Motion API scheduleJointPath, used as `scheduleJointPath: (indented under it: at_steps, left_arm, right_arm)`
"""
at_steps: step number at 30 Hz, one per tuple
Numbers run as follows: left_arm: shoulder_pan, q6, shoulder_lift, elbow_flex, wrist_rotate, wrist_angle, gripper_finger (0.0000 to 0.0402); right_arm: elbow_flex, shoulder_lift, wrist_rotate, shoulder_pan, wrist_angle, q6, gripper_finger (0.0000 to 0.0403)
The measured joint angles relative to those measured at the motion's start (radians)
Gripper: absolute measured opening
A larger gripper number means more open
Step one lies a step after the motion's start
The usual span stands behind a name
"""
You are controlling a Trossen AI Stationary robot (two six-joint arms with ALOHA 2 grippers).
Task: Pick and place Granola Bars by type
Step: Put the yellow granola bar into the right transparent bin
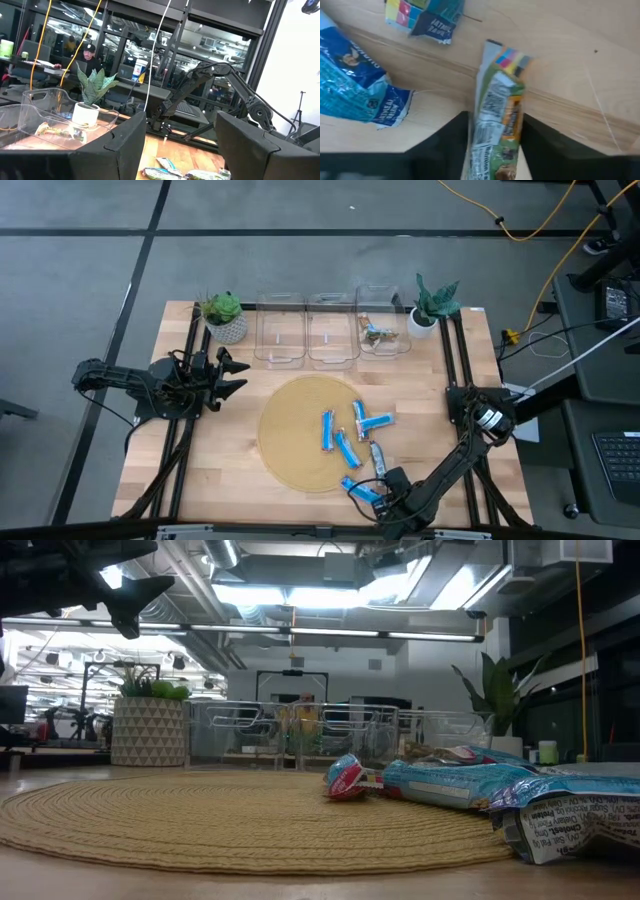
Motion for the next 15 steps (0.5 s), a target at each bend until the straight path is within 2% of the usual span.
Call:
scheduleJointPath:
  at_steps: [8, 11, 15]
  left_arm:
    - [0.000, 0.000, 0.000, 0.000, 0.000, 0.000, 0.0226]
    - [0.000, 0.000, 0.000, 0.000, 0.000, 0.000, 0.0226]
    - [0.000, 0.000, 0.000, 0.000, 0.000, 0.000, 0.0226]
  right_arm:
    - [0.001, -0.001, -0.007, 0.000, -0.004, 0.001, 0.0060]
    - [0.003, -0.015, -0.006, 0.000, -0.004, -0.001, 0.0046]
    - [0.004, -0.051, -0.001, 0.000, -0.014, -0.001, 0.0048]
